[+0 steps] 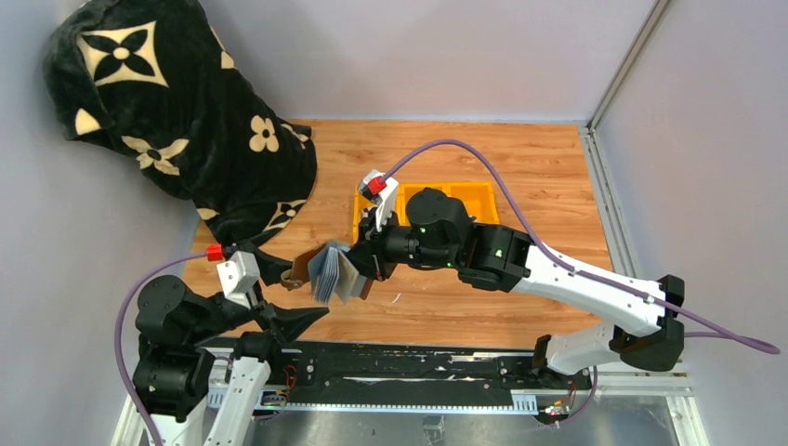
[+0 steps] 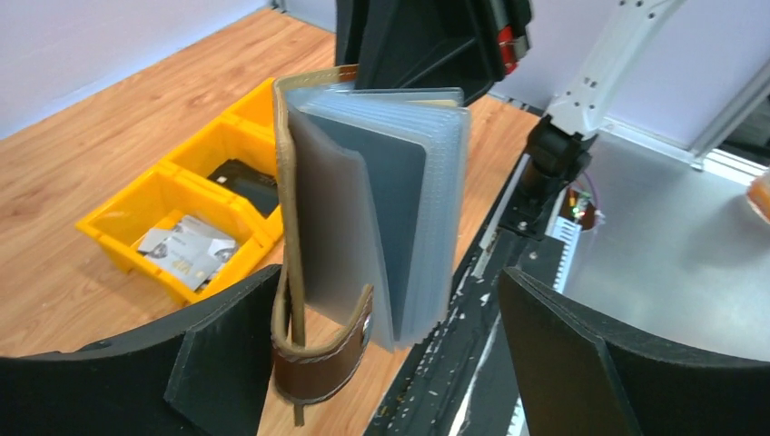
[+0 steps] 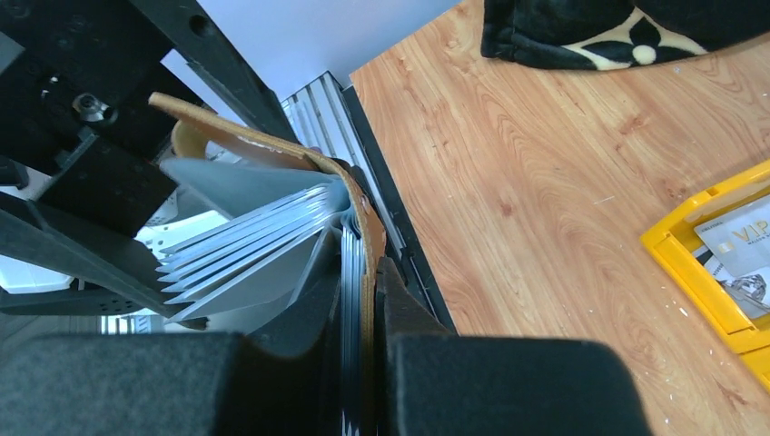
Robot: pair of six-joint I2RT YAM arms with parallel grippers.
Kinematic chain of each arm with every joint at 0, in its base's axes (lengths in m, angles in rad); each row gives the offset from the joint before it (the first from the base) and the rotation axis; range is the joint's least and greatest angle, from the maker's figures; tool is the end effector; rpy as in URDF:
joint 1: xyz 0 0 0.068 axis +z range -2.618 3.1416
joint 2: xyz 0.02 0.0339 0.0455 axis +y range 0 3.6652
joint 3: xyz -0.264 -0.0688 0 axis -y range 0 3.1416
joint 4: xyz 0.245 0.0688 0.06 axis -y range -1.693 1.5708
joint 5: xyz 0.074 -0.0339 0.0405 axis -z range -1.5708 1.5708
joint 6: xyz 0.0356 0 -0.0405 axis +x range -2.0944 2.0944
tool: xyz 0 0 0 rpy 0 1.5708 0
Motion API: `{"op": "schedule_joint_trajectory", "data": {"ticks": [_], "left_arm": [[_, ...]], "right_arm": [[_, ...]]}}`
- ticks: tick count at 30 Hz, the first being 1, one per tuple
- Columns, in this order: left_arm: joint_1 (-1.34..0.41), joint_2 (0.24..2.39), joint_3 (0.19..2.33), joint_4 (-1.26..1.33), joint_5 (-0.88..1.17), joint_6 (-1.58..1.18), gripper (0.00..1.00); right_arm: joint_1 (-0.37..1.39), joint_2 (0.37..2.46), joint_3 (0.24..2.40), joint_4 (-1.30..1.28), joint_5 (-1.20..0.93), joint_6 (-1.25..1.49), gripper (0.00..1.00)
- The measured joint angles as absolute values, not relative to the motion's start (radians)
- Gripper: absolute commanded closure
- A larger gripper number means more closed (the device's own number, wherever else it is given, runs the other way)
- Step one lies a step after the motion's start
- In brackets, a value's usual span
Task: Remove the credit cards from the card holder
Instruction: Remove the credit card from the card holder.
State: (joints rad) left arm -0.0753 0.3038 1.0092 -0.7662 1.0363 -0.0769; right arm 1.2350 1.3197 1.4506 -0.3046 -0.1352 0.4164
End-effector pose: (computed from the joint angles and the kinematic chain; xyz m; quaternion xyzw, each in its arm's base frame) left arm 0.0054 -0.0311 0.3914 0.3389 0.6329 -0.4049 0.5662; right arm 0.0934 0.2821 0.4418 -0.3439 0.6836 0.5067 0.3970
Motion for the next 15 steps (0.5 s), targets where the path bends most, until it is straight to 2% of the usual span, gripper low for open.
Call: {"op": "schedule_joint_trajectory", "data": {"ticks": [8, 15], "left_arm": [[-0.075, 0.286, 0.969, -0.764, 0.943, -0.048, 0.05], [-0.075, 0.268, 0.934, -0.739, 0.916, -0.058, 0.22]], "right_arm": [[1.269, 1.374, 1.485, -0.287, -0.111, 0.427, 1.00], [1.277, 1.388, 1.493, -0.285, -0.093, 0.428, 1.00]]}}
